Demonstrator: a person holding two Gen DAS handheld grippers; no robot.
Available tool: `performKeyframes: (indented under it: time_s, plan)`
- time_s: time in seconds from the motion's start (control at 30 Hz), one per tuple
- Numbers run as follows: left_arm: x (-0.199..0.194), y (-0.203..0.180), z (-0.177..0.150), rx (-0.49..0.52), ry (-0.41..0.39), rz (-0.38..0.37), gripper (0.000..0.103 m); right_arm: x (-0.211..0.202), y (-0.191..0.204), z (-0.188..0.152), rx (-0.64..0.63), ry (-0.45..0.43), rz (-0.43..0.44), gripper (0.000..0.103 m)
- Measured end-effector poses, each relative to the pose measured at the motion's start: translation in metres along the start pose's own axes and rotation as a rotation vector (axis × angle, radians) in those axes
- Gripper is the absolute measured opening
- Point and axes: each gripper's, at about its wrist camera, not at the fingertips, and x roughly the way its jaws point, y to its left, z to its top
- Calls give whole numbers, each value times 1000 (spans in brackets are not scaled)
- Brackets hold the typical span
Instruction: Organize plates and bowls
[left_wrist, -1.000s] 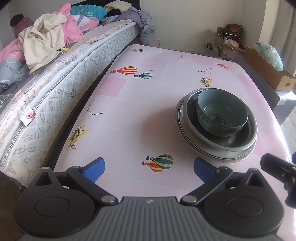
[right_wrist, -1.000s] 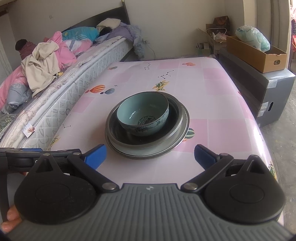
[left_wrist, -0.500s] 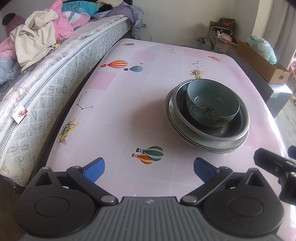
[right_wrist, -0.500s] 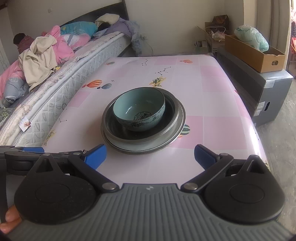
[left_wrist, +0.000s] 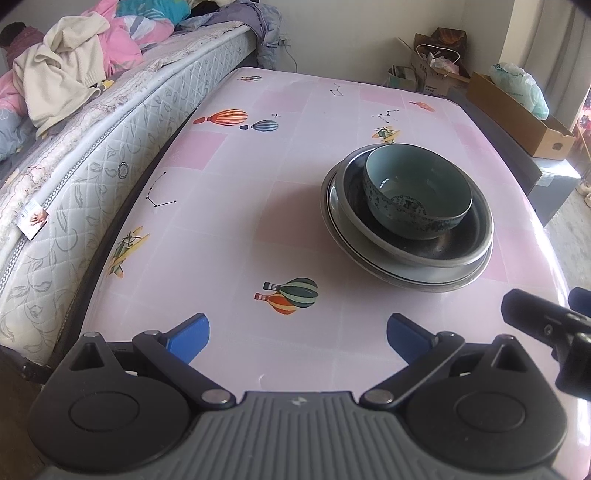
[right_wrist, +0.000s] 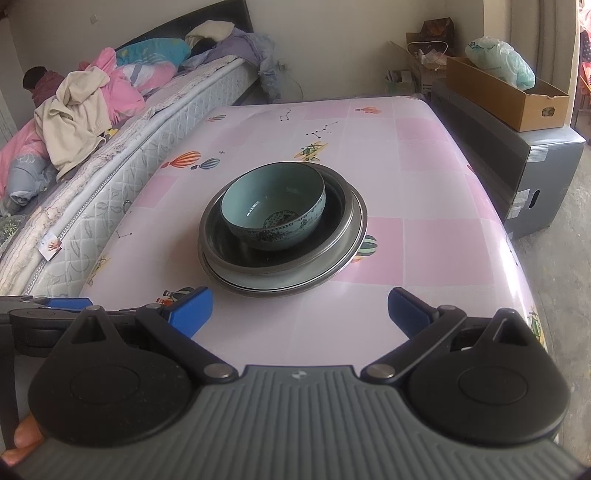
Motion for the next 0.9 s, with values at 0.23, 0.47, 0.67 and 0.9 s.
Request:
performKeyframes:
  time_s: [0.23, 0.47, 0.67, 0.9]
  plan:
    - [-1, -1, 0, 3, 1, -2, 103, 1, -1, 0, 1, 7, 2, 101]
    - [-1, -1, 1, 4, -2, -1, 103, 1, -1, 0, 1, 7, 2, 101]
    - [-1, -1, 1, 2, -3, 0, 103, 1, -1, 0, 0, 7, 2, 101]
    - [-2, 0, 1, 2, -1, -1, 103, 1, -1, 0, 1, 8, 3, 101]
